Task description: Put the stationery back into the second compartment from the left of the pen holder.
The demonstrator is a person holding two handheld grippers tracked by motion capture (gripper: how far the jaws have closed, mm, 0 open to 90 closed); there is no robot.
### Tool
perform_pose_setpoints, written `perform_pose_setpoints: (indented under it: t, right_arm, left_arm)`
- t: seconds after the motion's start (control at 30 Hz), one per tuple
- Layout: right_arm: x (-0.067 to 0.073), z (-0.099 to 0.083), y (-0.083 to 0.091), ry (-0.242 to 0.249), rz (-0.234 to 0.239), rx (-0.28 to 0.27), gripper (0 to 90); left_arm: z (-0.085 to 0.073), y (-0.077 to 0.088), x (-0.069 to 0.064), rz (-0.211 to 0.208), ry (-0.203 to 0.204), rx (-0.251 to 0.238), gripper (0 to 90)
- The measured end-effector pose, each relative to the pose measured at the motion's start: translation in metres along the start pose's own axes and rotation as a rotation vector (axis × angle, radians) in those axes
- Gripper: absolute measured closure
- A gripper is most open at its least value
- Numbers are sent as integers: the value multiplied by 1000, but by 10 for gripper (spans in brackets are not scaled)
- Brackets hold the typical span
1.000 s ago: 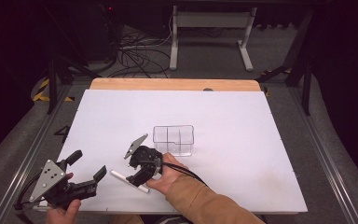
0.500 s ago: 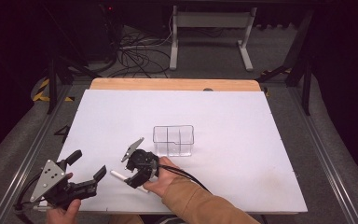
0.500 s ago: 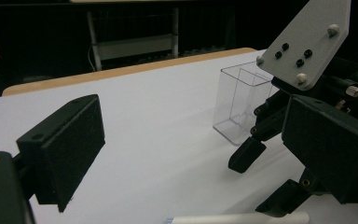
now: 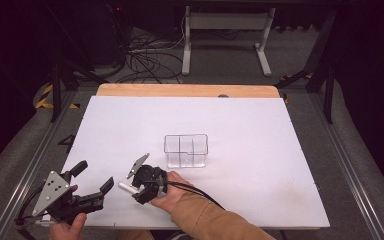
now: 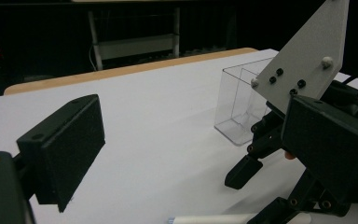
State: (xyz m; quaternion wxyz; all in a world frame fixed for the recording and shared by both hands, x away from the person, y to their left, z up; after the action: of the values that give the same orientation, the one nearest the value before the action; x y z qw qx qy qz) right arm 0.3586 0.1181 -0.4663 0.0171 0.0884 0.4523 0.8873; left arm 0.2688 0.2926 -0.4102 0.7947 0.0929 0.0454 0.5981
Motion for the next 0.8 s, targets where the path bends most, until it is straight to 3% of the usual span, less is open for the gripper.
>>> perform_pose_setpoints:
  t: [0.8]
  right_arm:
    - [3,-2,-13,-11,-41,46,665]
  left_arm:
    - [0,0,1,17,5,-10,67]
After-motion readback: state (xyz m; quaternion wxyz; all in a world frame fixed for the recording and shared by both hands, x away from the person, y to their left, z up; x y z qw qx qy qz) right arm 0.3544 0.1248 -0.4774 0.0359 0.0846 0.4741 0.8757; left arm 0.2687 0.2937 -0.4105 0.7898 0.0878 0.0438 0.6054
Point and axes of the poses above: each handheld gripper's, and its own axes: y roughly backward along the jaws, z roughly out of its top, x roughly to its left, the point moved 3 cm from there along -y, roughly forward along the jaws, and after that the axes turned 12 degrees about z, right-handed, at the moved point
